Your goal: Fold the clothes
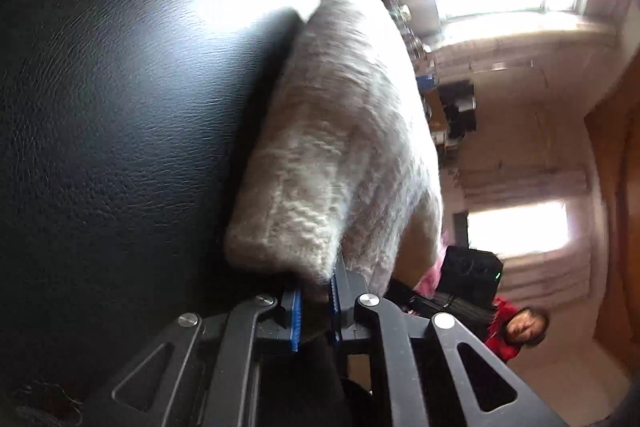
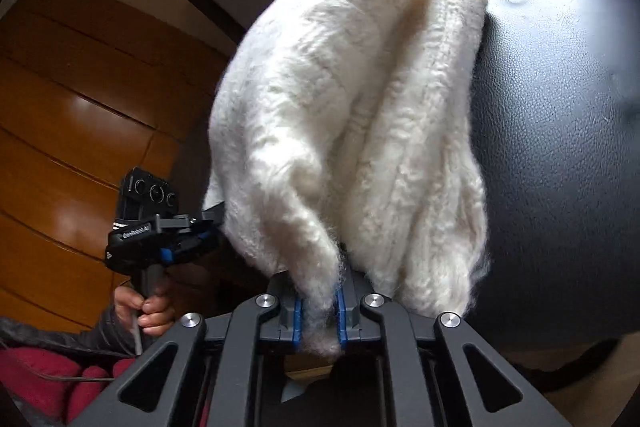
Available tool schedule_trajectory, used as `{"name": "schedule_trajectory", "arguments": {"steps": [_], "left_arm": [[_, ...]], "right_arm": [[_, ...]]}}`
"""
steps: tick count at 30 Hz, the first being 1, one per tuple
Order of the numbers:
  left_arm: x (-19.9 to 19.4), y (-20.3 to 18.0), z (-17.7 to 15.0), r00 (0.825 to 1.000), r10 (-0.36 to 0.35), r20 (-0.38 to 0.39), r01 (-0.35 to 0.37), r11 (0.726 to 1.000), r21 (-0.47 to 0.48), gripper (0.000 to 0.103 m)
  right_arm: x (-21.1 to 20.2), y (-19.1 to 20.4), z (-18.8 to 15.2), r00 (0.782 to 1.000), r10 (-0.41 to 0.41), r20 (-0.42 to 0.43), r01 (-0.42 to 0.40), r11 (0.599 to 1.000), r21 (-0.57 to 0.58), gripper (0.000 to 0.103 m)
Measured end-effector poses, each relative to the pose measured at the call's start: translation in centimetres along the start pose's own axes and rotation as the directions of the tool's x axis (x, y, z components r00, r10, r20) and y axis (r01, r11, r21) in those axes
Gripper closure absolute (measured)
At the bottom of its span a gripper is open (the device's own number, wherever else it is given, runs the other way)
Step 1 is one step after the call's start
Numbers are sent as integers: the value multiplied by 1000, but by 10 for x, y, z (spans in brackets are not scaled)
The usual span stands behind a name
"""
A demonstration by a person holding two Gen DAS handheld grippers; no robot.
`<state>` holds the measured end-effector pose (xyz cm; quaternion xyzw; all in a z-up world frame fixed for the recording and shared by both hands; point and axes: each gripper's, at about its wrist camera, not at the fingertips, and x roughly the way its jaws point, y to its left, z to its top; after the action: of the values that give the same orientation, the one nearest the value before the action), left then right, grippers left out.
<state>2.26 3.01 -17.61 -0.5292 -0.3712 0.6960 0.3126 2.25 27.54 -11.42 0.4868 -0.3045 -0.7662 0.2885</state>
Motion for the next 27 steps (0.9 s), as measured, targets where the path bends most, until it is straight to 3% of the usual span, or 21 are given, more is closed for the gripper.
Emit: {"name": "schedule_trajectory", "arguments": {"steps": [2,4,6,9,11,17,19,20,21,22,23,24,25,27], "left_arm": [[-1,-11,2,1000,21,-18,-20,999,40,92],[-5,-19,2,999,-8,-42,11,997,73,92],[-8,-28,2,998,-7,-57,14,993,121,90],[-14,-45,-2,997,13,-73,4,975,220,90],[-19,-59,-3,998,5,-60,12,962,274,90],[-21,-97,8,999,-32,3,29,920,391,85],[-21,-110,13,999,-47,25,32,904,426,84],[-15,-113,17,999,-22,40,1,890,456,84],[-17,-109,11,999,-4,42,-16,881,472,84],[-19,-104,5,999,12,44,-32,873,487,84],[-15,-103,5,999,26,39,-42,866,499,84],[-8,-103,2,999,40,30,-50,855,516,83],[-2,-102,0,998,55,20,-57,843,534,82],[13,-105,-5,993,118,7,-100,810,578,80]], "right_arm": [[3,-4,-9,1000,-19,-12,19,1000,10,75],[-15,0,-5,1000,6,25,-6,1000,31,54],[-40,9,1,993,42,108,-45,999,26,16],[-55,15,27,962,102,253,-110,994,16,8],[-54,14,43,950,72,305,-94,994,61,1],[-27,-6,68,949,17,314,-75,982,171,1],[-16,-14,74,952,6,306,-72,977,203,6],[-11,-17,78,954,1,301,-70,973,219,17],[-6,-17,79,954,-6,299,-60,976,212,37],[-2,-13,82,957,-37,288,-22,980,200,46],[3,-9,86,959,-77,273,24,982,190,66],[2,-6,89,961,-121,248,81,983,165,75],[4,0,92,959,-181,219,156,980,125,76],[9,26,103,930,-317,187,322,947,5,80]]}}
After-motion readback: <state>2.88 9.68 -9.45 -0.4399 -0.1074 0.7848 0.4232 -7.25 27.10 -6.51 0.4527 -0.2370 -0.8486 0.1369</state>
